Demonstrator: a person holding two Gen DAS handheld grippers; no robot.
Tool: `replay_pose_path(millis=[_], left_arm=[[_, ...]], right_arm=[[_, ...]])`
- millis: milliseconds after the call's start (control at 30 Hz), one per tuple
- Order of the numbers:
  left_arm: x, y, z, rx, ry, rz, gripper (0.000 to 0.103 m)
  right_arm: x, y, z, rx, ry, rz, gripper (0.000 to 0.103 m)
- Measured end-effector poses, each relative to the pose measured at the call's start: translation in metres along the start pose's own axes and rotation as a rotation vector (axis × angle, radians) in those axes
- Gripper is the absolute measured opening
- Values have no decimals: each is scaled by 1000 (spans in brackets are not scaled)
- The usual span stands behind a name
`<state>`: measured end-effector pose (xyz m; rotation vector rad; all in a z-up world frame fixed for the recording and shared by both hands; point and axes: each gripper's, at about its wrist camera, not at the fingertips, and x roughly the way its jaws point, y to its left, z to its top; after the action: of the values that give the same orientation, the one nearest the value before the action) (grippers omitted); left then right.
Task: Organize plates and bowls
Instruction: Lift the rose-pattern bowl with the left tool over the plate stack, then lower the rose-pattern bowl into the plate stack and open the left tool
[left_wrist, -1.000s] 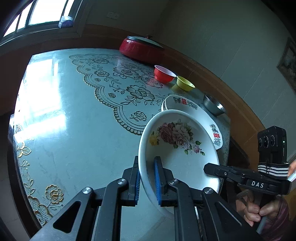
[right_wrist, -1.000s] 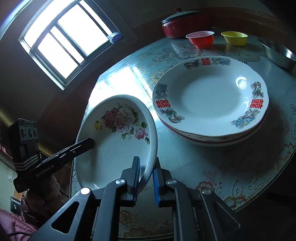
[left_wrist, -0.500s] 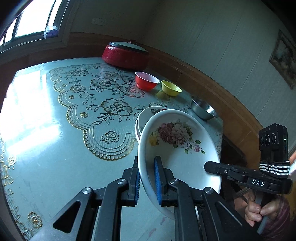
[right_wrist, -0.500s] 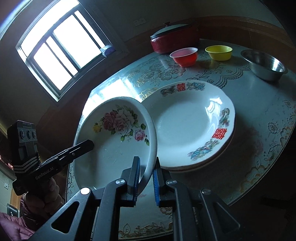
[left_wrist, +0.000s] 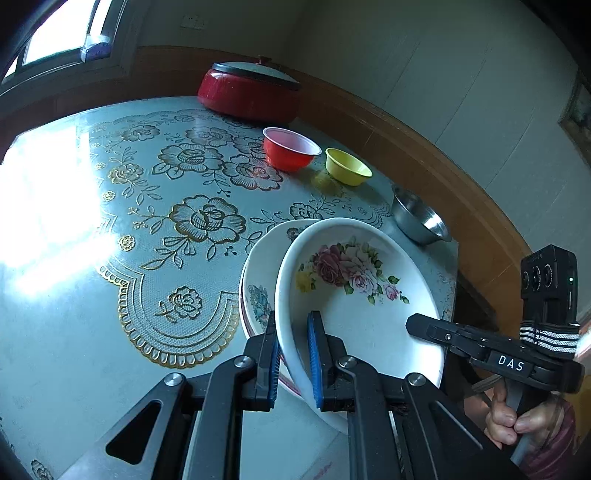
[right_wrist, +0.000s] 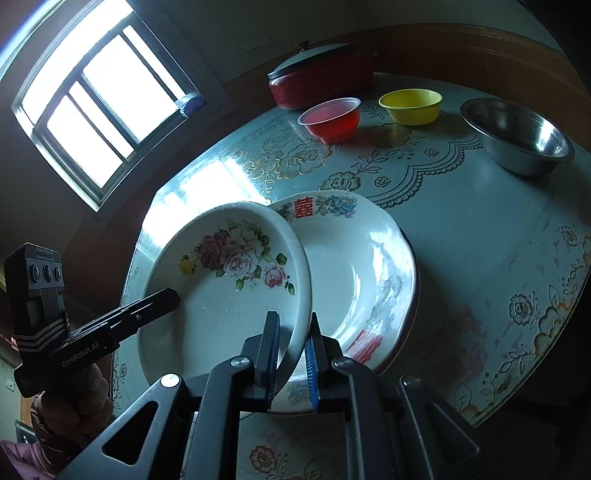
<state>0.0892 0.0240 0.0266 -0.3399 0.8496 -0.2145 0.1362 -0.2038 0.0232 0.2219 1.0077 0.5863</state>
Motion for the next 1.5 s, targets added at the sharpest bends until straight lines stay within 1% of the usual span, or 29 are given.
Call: replay_pose_path(millis=[267,500,600,667,767,933,1000,1100,1233,1367,1500], left_arm=[[29,-3,8,2,65,21,13],[39,1,13,-4,87,21,13],[40,0,12,10,89,30,13],[40,-1,12,15,89,36,13],[39,0,12,15,86,39,13],[38,-5,11,43,86,67,14],[39,-7,11,54,89,75,14],[40,-8,11,59,89,81,15],[41,-16,10,111,85,124,15],[39,-13,9,95,82,97,15],[32,-17,12,96,45,85,15]], right_arm=[[20,-22,16,14,32,-28,12],[29,-28,20,22,44,-32,12],[33,-27,20,4,47,-87,12],[33,-25,21,-14,40,-107,12],[33,-18,20,-63,30,-148,12],[31,-8,17,-130,13,-225,11],[28,-8,17,-137,7,-241,9],[24,-13,16,-122,5,-223,8],[22,-11,15,-131,-5,-241,8],[23,-12,15,-119,-10,-239,8],[22,-14,16,-93,-14,-231,8]])
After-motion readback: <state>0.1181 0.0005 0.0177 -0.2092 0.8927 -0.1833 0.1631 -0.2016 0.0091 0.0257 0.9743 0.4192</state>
